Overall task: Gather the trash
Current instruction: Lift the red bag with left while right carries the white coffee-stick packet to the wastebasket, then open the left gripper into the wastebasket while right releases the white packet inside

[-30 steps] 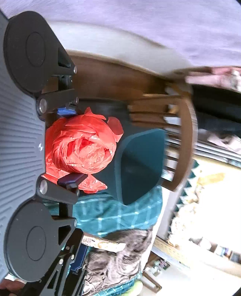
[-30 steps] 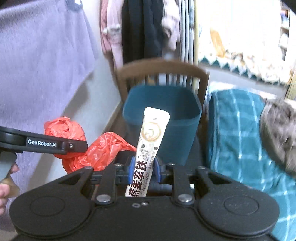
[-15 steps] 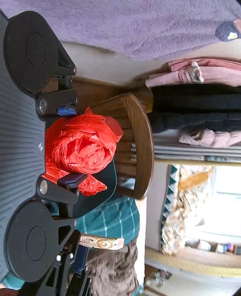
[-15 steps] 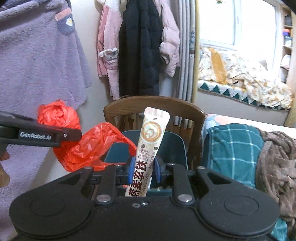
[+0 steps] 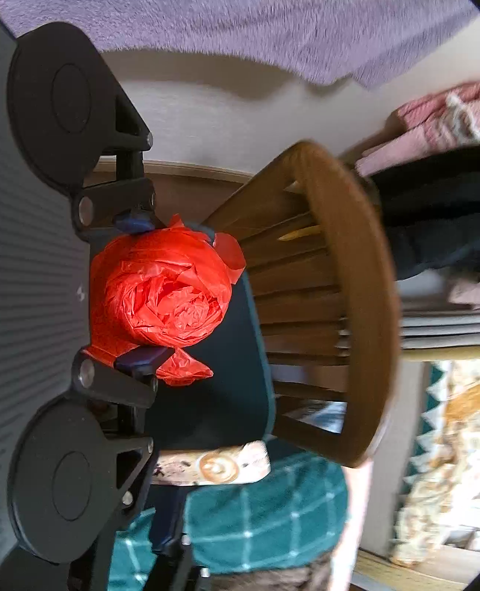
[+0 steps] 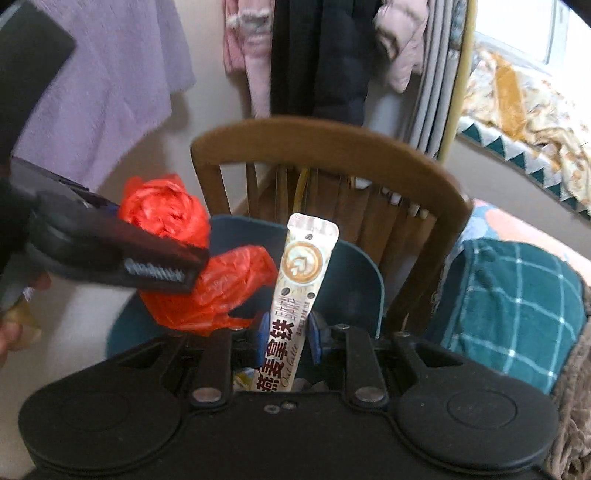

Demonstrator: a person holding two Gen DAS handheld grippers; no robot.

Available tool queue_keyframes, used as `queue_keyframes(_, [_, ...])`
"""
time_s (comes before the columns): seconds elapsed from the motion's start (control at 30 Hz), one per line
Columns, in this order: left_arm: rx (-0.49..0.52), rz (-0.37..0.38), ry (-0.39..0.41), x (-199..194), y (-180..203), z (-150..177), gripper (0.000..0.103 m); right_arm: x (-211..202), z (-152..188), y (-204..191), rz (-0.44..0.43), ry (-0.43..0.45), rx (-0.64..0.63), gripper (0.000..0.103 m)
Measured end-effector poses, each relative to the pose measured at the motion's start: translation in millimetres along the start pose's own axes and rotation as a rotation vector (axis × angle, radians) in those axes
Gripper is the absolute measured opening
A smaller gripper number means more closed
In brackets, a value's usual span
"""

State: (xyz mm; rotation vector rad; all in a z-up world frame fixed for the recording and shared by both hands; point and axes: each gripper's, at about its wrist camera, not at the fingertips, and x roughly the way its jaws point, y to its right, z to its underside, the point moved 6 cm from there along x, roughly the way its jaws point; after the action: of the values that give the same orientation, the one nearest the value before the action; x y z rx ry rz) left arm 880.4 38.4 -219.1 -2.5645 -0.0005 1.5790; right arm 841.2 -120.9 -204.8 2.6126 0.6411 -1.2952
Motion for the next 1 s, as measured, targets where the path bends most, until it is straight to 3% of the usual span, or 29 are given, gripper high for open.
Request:
queue_keyframes(0.23, [0.004,-0.007,-0.137,52.7,14.9,5.1,0.058,47.4,9.8,5.1,-0.035,-0.103,-0.043,0.021])
queue_keyframes(0.53, [0.015,-0.014,-0.235,87.9,24.2,17.3,0.059,77.9,25.9,7.0,-0.039,-0.202,-0.097,0.022])
queue_keyframes(0.83, [-0.027,-0.022,-0.314,112.1,22.4,25.5,0.063,80.4,30.8,-1.1,0.002,-0.228,-0.216,0.028])
queue_keyframes(1.0, [-0.048,-0.006,-0.316,111.3,22.8,23.3,0.064,77.0,30.8,0.1,0.001,-0.227,-0.212,0.035])
